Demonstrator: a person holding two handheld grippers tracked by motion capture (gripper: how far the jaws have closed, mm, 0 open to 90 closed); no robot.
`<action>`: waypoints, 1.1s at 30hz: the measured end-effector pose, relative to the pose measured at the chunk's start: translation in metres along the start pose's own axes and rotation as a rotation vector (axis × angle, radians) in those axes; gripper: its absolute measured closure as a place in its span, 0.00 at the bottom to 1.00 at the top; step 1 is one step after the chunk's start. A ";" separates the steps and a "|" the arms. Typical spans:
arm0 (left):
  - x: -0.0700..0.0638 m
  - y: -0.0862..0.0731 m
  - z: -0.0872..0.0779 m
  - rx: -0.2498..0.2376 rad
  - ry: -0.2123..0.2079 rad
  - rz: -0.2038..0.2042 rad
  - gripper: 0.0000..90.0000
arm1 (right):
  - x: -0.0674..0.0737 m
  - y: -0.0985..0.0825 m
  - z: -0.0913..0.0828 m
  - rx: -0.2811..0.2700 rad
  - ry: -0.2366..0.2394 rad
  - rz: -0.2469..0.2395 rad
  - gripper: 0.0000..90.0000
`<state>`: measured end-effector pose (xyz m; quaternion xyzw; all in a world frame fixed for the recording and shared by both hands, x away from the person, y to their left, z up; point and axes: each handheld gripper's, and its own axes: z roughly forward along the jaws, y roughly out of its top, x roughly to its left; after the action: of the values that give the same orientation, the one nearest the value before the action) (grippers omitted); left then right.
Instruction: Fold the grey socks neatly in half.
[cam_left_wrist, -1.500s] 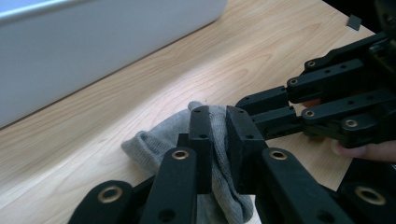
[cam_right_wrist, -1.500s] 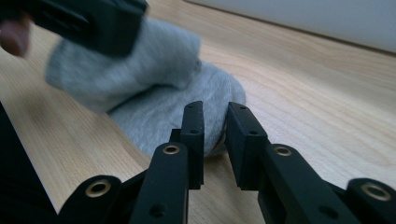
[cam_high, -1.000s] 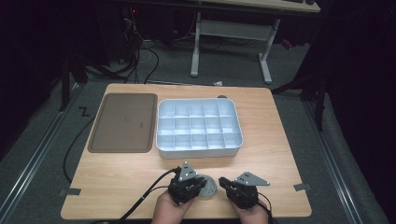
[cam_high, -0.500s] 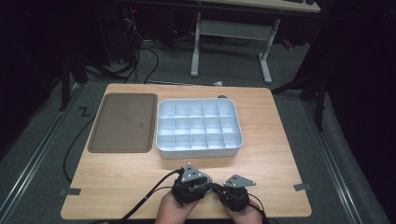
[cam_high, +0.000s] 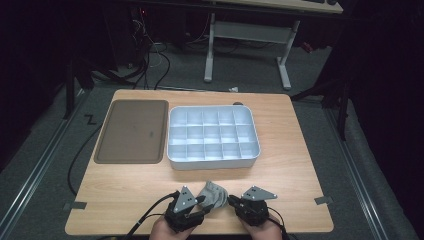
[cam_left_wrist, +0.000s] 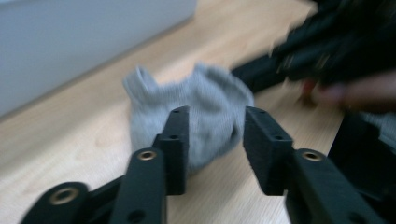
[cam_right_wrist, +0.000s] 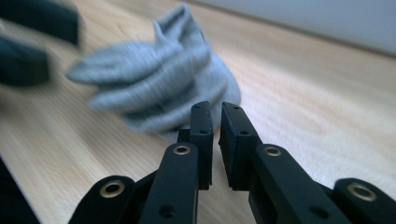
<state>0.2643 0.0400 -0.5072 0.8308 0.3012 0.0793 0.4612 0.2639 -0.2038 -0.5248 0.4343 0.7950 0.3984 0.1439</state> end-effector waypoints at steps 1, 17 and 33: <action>0.000 0.000 0.000 0.000 0.000 0.000 0.71 | 0.000 0.000 0.000 0.000 0.000 0.000 0.93; 0.003 0.012 0.024 0.048 -0.047 -0.029 0.98 | 0.008 0.002 0.015 0.039 0.026 -0.019 0.94; 0.005 0.012 0.026 0.031 -0.072 -0.046 0.96 | -0.011 0.030 0.035 0.026 -0.024 -0.060 0.93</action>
<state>0.2845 0.0194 -0.5128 0.8330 0.3045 0.0340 0.4606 0.3081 -0.1856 -0.5257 0.4168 0.8109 0.3784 0.1599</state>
